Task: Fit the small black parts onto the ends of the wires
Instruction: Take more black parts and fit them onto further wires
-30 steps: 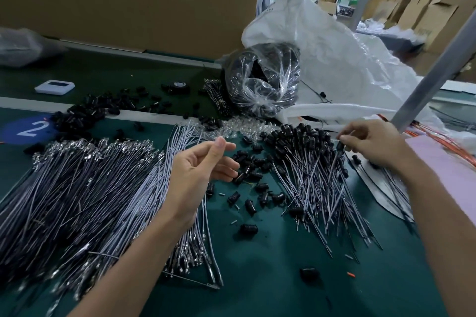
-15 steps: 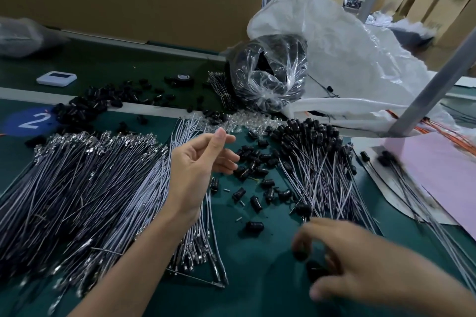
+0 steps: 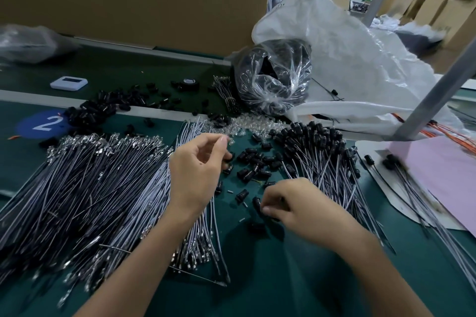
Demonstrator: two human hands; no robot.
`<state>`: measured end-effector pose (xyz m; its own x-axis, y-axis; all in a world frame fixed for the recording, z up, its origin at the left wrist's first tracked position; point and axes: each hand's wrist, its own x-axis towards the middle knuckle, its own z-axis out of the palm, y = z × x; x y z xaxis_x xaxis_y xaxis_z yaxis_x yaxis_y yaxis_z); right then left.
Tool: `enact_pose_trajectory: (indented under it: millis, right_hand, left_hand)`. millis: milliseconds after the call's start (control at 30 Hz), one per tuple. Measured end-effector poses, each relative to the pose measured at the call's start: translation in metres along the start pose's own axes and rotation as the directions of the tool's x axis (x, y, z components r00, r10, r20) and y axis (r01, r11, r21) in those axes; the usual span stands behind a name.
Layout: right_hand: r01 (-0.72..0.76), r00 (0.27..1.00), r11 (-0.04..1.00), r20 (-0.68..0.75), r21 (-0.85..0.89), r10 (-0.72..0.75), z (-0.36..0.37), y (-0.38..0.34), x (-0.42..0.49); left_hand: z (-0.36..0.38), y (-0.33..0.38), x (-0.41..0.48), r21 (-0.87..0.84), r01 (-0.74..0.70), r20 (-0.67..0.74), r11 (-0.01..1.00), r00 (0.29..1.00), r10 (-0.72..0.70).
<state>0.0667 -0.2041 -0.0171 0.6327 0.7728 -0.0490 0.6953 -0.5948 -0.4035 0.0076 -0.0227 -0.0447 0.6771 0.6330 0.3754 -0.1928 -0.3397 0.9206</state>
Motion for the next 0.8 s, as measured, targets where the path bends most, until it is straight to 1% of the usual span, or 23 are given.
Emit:
enact_pose_trajectory:
  millis: [33, 67, 100, 133, 167, 200, 233, 267, 333, 400, 467, 533, 567, 600, 700, 733, 800]
  right_hand:
    - [-0.004, 1.000, 1.000, -0.011, 0.001, 0.004, 0.001, -0.003, 0.008]
    - [-0.005, 0.999, 1.000, -0.049, -0.001, 0.005, 0.003, -0.006, 0.014]
    - [-0.001, 0.994, 1.000, -0.107, -0.005, 0.000, 0.005, -0.009, 0.019]
    - [0.009, 0.985, 1.000, -0.172, -0.003, -0.009, 0.008, -0.011, 0.024]
    - [0.023, 0.972, 1.000, -0.233, 0.006, -0.021, 0.012, -0.012, 0.027]
    - [0.039, 0.959, 0.999, -0.281, 0.016, -0.033, 0.016, -0.013, 0.028]
    - [0.052, 0.948, 0.998, -0.316, 0.025, -0.041, 0.020, -0.013, 0.028]
    - [0.061, 0.940, 0.997, -0.339, 0.039, -0.045, 0.023, -0.012, 0.028]
    - [0.083, 0.929, 0.994, -0.368, 0.072, -0.051, 0.028, -0.011, 0.026]
    - [0.135, 0.924, 0.986, -0.373, 0.102, -0.087, 0.030, -0.014, 0.022]
    - [0.176, 0.935, 0.979, -0.328, 0.097, -0.136, 0.036, -0.024, 0.019]
    - [0.172, 0.955, 0.984, -0.255, 0.048, -0.154, 0.047, -0.037, 0.016]
    - [0.161, 0.962, 0.987, -0.229, 0.028, -0.150, 0.053, -0.043, 0.015]
    - [0.148, 0.967, 0.989, -0.212, 0.021, -0.140, 0.058, -0.046, 0.015]
    - [0.105, 0.981, 0.991, -0.171, 0.079, -0.090, 0.064, -0.049, 0.015]
    - [0.090, 0.985, 0.990, -0.159, 0.106, -0.072, 0.064, -0.049, 0.015]
    - [0.059, 0.989, 0.985, -0.142, 0.161, -0.036, 0.063, -0.049, 0.015]
  left_hand:
    - [-0.003, -0.003, 0.002, 0.247, -0.067, -0.021, 0.967, 0.997, 0.075]
    - [-0.006, -0.004, 0.003, 0.483, -0.102, -0.027, 0.870, 0.991, 0.132]
    - [-0.008, -0.005, 0.004, 0.645, -0.101, -0.023, 0.757, 0.988, 0.152]
    - [-0.011, -0.006, 0.005, 0.745, -0.082, -0.009, 0.662, 0.991, 0.133]
    - [-0.012, -0.007, 0.006, 0.806, -0.064, 0.012, 0.589, 0.996, 0.091]
    - [-0.013, -0.006, 0.006, 0.841, -0.049, 0.030, 0.539, 0.999, 0.044]
    - [-0.014, -0.005, 0.008, 0.855, -0.040, 0.042, 0.516, 0.999, 0.007]
    - [-0.015, -0.005, 0.009, 0.854, -0.035, 0.050, 0.519, 0.999, -0.014]
    - [-0.020, -0.002, 0.012, 0.810, -0.018, 0.046, 0.586, 0.998, -0.034]
    - [-0.026, 0.004, 0.015, 0.748, 0.016, 0.019, 0.663, 0.999, -0.046]
    - [-0.032, 0.012, 0.020, 0.711, 0.051, -0.017, 0.701, 0.998, -0.055]
    - [-0.040, 0.020, 0.024, 0.698, 0.060, -0.036, 0.714, 0.998, -0.049]
    - [-0.046, 0.023, 0.025, 0.710, 0.054, -0.039, 0.702, 0.999, -0.037]
    - [-0.054, 0.025, 0.025, 0.742, 0.044, -0.038, 0.669, 0.999, -0.023]
    - [-0.082, 0.024, 0.023, 0.884, 0.035, -0.018, 0.465, 0.999, -0.040]
    - [-0.093, 0.022, 0.022, 0.906, 0.062, -0.035, 0.419, 0.997, -0.070]
    - [-0.112, 0.016, 0.021, 0.912, 0.144, -0.097, 0.383, 0.986, -0.139]
